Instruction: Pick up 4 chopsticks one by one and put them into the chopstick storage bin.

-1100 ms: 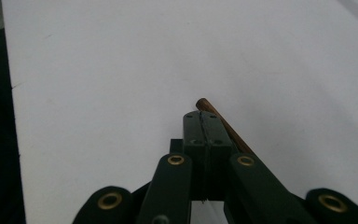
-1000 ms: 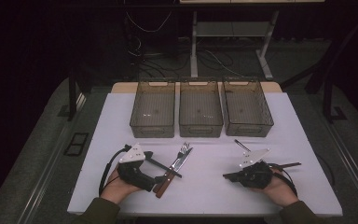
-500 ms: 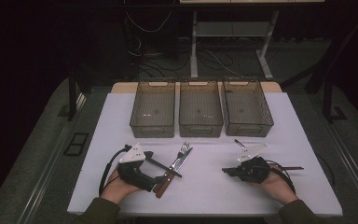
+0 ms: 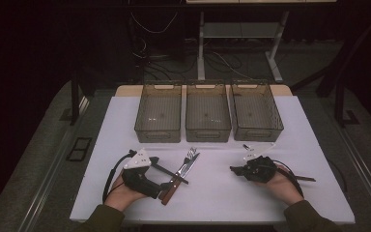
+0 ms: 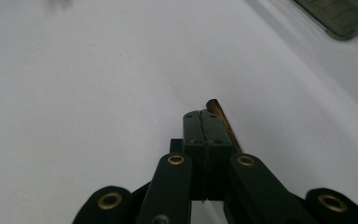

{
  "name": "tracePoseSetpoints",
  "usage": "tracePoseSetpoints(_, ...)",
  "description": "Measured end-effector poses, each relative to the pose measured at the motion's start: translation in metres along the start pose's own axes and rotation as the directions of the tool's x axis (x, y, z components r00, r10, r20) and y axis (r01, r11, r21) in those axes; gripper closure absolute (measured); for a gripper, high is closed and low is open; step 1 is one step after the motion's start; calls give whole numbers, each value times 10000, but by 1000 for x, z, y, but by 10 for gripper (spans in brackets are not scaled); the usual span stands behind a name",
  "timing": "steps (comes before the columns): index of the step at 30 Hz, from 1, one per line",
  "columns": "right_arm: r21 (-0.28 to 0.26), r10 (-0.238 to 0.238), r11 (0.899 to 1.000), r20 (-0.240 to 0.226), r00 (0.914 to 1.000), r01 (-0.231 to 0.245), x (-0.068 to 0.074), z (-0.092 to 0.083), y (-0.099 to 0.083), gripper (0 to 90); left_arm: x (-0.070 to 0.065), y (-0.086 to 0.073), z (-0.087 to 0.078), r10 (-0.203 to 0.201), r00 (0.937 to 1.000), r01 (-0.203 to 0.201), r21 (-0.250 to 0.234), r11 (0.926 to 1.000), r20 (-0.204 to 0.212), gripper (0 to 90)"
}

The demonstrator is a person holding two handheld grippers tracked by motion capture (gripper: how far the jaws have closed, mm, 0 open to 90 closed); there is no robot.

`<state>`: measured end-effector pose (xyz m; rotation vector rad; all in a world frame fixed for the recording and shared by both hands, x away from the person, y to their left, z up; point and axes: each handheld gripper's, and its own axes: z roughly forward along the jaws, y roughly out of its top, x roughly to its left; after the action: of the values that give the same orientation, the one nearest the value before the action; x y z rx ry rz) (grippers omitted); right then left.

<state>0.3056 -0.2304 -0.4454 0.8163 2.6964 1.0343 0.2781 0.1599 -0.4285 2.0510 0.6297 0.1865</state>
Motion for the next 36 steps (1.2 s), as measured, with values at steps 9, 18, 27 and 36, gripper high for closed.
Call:
tracePoseSetpoints(9,-20,67,10000,204,9998,-67,-7,5,6,900,0,0,0,37,10000,-37,-8,10000,-3,0)
tracePoseSetpoints(18,-80,262,9996,350,9990,-259,-13,8,10,900,0,-2,2,-13,10000,13,38,10000,77,0)
tracePoseSetpoints(27,-187,353,9992,316,9989,-347,-16,11,14,900,-1,-2,3,77,10000,-77,60,10000,30,0)
tracePoseSetpoints(36,-1061,565,9927,-54,9984,-568,-16,-17,19,826,-1,-2,3,113,9999,-113,19,9999,49,0)
